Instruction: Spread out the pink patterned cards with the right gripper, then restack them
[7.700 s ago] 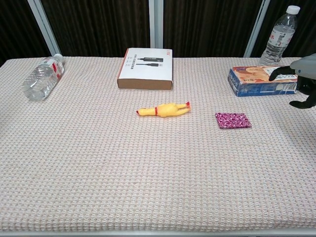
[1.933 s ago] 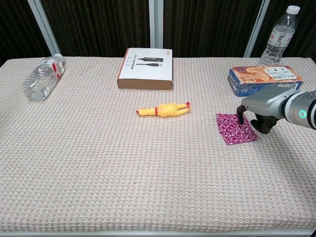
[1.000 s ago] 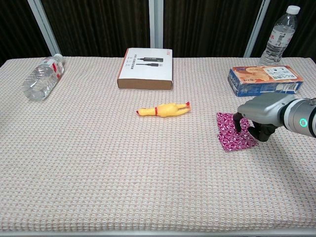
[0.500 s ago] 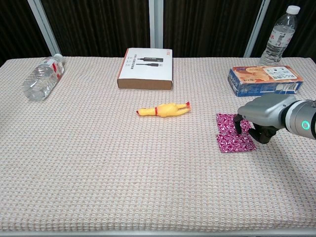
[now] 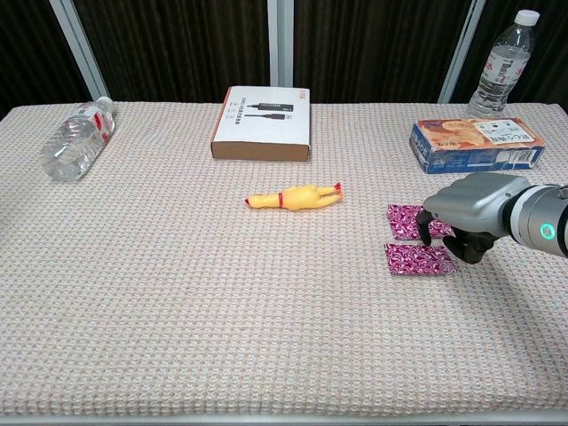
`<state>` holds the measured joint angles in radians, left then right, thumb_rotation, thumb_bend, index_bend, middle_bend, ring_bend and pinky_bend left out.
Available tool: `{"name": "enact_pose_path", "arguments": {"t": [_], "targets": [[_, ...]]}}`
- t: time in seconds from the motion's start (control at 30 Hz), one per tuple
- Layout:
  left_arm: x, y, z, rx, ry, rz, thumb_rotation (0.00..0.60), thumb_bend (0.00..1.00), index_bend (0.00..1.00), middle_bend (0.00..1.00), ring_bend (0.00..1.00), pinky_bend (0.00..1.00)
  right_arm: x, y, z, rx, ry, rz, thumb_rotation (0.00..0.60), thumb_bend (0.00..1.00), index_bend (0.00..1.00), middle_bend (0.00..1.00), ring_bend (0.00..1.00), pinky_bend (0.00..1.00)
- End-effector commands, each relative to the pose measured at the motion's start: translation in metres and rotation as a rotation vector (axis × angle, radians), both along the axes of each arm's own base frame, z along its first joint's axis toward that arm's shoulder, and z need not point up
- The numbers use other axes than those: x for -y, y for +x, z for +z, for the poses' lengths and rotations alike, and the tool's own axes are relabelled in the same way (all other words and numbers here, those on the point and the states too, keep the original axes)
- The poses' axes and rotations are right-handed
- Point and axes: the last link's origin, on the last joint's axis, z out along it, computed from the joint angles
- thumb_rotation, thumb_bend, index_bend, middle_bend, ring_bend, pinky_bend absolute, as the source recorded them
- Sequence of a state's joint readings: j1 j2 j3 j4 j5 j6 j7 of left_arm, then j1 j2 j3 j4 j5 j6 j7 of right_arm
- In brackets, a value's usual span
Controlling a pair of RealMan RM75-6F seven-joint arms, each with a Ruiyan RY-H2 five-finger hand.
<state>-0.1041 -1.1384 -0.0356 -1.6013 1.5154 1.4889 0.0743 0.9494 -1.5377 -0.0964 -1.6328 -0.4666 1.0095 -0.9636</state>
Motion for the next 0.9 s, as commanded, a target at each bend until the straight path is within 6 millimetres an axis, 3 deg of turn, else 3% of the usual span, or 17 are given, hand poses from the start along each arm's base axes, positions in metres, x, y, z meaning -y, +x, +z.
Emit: {"name": "enact_pose_path", "arguments": {"t": [0.03, 0.27, 0.67, 0.9], "targets": [[0.000, 0.000, 0.000, 0.000, -0.001, 0.001, 0.600, 0.00, 0.23, 0.22, 0.13, 0.24, 0.001, 0.001, 0.003, 0.003, -0.008, 0.003, 0.600, 0.61, 0.33, 1.00, 0.84, 0.80], [0.000, 0.000, -0.001, 0.000, -0.003, 0.003, 0.600, 0.00, 0.23, 0.22, 0.13, 0.24, 0.007, 0.005, 0.008, 0.035, -0.038, 0.007, 0.600, 0.61, 0.33, 1.00, 0.84, 0.80], [-0.001, -0.002, 0.003, 0.005, 0.009, 0.008, 0.600, 0.00, 0.23, 0.22, 0.13, 0.24, 0.022, 0.021, -0.012, 0.043, -0.035, 0.015, 0.600, 0.61, 0.30, 1.00, 0.84, 0.80], [0.000, -0.002, 0.004, 0.011, 0.011, 0.006, 0.600, 0.00, 0.23, 0.22, 0.13, 0.24, 0.024, 0.015, -0.015, -0.004, -0.034, 0.002, 0.600, 0.61, 0.30, 1.00, 0.84, 0.80]]}}
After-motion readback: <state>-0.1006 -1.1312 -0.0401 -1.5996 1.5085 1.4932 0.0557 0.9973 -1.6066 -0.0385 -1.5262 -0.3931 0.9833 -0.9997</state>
